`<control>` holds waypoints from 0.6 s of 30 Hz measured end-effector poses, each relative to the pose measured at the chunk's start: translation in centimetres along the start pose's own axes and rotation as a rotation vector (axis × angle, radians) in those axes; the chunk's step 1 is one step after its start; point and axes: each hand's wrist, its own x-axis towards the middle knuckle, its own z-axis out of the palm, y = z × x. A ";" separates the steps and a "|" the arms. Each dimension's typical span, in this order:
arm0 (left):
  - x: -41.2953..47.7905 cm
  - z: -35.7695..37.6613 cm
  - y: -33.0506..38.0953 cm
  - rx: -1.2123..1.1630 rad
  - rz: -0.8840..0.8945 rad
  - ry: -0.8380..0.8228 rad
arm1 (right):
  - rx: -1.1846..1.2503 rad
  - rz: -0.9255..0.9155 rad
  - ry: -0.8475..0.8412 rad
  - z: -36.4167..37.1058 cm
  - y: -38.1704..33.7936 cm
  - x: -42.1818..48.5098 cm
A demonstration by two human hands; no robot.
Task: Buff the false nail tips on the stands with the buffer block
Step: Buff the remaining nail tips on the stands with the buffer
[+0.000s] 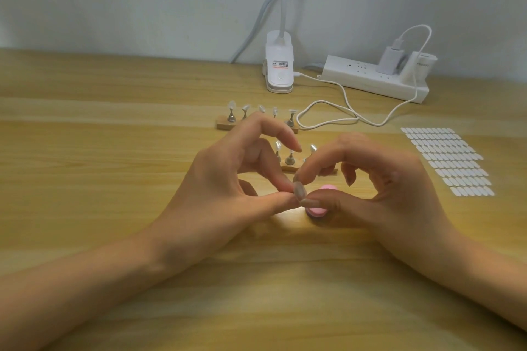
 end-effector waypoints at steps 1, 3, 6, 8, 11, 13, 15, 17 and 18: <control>0.0 0.0 0.0 0.001 0.001 0.008 | 0.001 0.004 0.004 0.1 0.0 -0.1; -0.1 0.1 -0.1 0.009 0.010 0.021 | 0.002 0.016 0.006 0.2 0.0 -0.2; -0.1 0.2 0.1 0.052 0.037 0.038 | 0.082 0.066 -0.025 0.1 0.1 -0.1; -0.1 0.2 0.3 0.088 0.066 0.055 | 0.209 0.133 -0.066 -0.2 0.0 0.2; -0.1 0.2 0.5 0.137 0.106 0.071 | 0.308 0.206 -0.092 -0.3 0.0 0.6; -0.2 0.2 0.6 0.160 0.140 0.064 | 0.348 0.238 -0.096 -0.1 0.0 0.6; -0.3 0.3 0.8 0.189 0.175 0.067 | 0.407 0.251 -0.109 0.1 -0.2 0.5; -0.3 0.5 1.0 0.191 0.187 0.091 | 0.461 0.277 -0.120 0.2 -0.4 0.6; -0.2 0.5 1.0 0.188 0.192 0.107 | 0.476 0.293 -0.117 0.2 -0.4 0.6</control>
